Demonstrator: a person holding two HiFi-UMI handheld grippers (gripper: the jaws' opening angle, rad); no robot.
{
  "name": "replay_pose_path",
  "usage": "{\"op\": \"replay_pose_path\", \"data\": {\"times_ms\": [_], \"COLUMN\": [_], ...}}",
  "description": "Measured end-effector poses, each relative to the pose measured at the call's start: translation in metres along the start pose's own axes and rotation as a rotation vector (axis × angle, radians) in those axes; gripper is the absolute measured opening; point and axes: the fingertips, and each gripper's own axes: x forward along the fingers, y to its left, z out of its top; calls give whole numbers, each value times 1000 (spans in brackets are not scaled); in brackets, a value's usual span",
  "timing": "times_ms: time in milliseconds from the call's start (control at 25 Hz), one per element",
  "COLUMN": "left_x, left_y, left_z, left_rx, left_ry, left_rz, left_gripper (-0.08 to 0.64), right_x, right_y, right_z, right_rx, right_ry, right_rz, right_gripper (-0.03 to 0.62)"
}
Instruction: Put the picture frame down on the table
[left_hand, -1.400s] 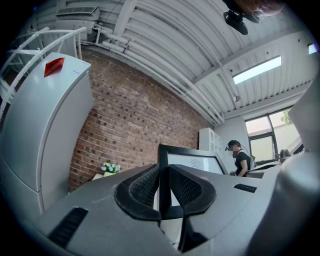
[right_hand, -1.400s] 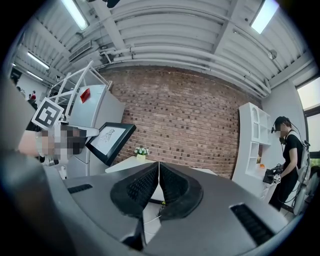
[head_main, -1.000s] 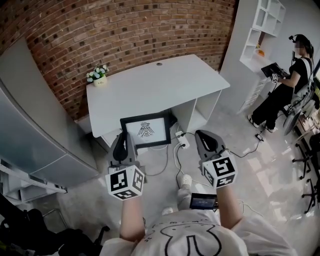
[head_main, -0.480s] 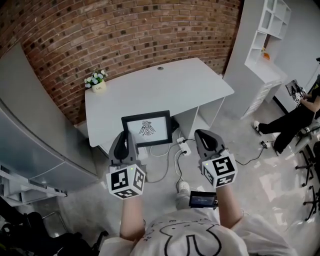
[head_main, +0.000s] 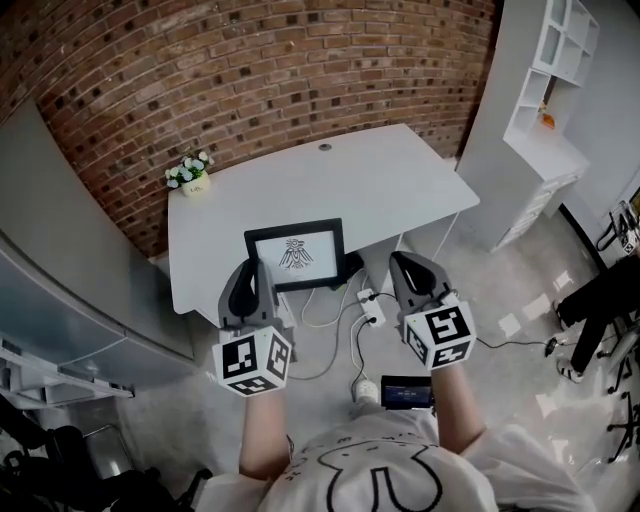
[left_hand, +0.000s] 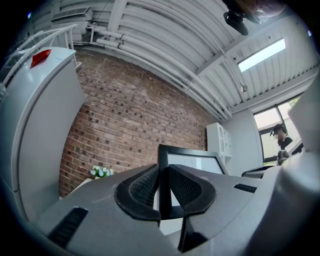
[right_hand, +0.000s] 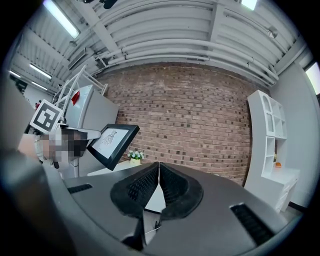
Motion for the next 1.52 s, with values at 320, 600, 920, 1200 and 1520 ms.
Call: {"op": "replay_pose_path", "data": {"times_ms": [320,600,920,1200,1520], "left_x": [59,104,123,128,147], "left_y": [-21,-47,-58,-60,-56], "left_z": [-14,-24,-29,-36,-48], "left_rx": [-12,-14,-2,17,24], "left_ry": [2,-10,-4,11,28], "left_rz": [25,62,111,116,107], "left_gripper": [71,69,71,70,71], "right_x": [38,65,85,86,99], "right_y": [-55,-112,-137,-141,-151], "right_z": [-12,-20,-22,-39,-54], "right_rx": [6,13,25,52,84], "right_ry": [0,-7,-16,0,17], "right_rz": [21,48,88,88,68], "right_gripper": [18,18,18,18,18]}}
